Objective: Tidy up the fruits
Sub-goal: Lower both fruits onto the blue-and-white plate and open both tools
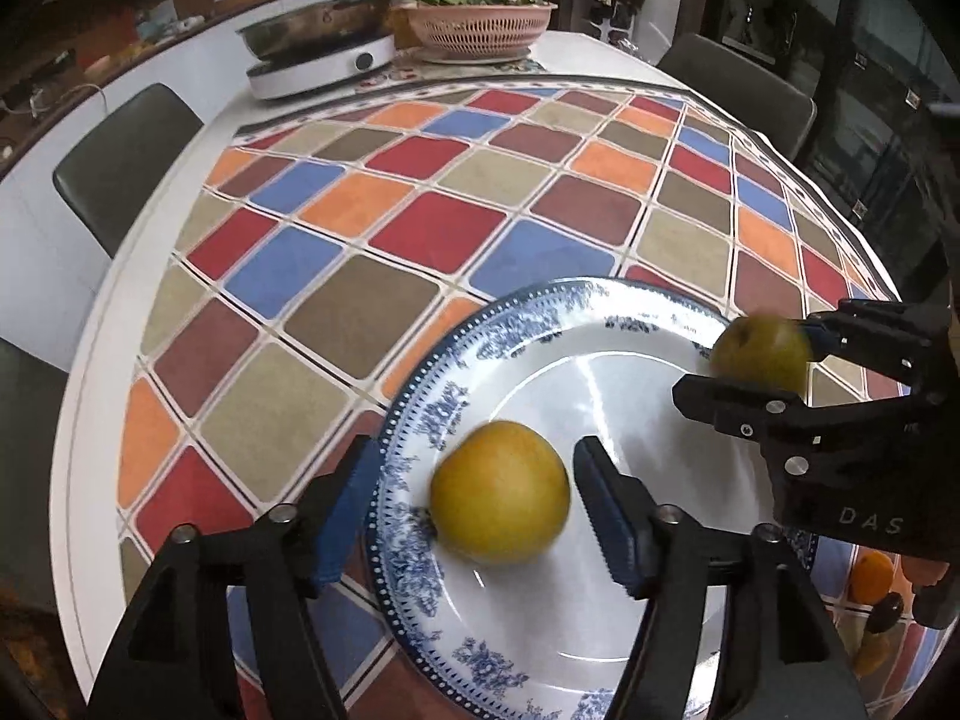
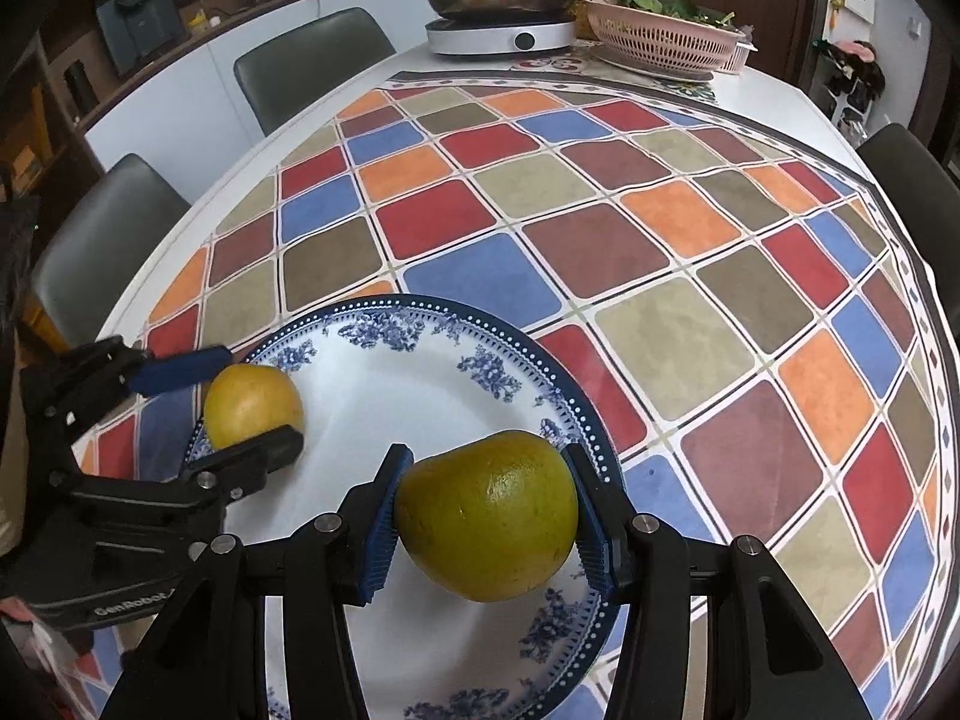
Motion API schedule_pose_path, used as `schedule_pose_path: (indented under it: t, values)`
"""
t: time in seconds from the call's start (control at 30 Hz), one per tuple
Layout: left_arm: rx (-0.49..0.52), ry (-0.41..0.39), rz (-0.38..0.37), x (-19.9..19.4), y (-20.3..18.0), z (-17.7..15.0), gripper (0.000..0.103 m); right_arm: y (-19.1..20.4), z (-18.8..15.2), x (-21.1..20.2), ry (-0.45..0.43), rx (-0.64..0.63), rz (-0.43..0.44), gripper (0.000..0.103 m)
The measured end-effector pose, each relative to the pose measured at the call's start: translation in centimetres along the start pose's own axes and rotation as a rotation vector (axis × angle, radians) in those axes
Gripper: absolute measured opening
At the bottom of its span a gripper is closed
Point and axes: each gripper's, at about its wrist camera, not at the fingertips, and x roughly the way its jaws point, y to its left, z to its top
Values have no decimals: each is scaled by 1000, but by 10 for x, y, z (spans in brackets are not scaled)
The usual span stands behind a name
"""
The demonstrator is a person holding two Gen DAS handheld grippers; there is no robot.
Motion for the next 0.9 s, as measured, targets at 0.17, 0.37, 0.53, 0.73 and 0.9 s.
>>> schedule_pose_path:
  t: [0.17,0.37,0.53,0.73,0.9]
  values:
    - [0,-38,33,-21,1,-2,69,-2,0,-13,-40,23,8,61]
    - [-38,-110,46,-64,-2,-12,70,4,-5,-46,-96,28,0,61]
    - [-36,-175,45,-105,-12,-26,73,13,-21,-84,-160,7,-15,61]
    - [-10,-265,61,-153,-32,-49,77,25,-44,-132,-242,-17,-45,63]
    - [-23,-316,47,-185,-43,-73,80,35,-68,-169,-313,-51,-90,69]
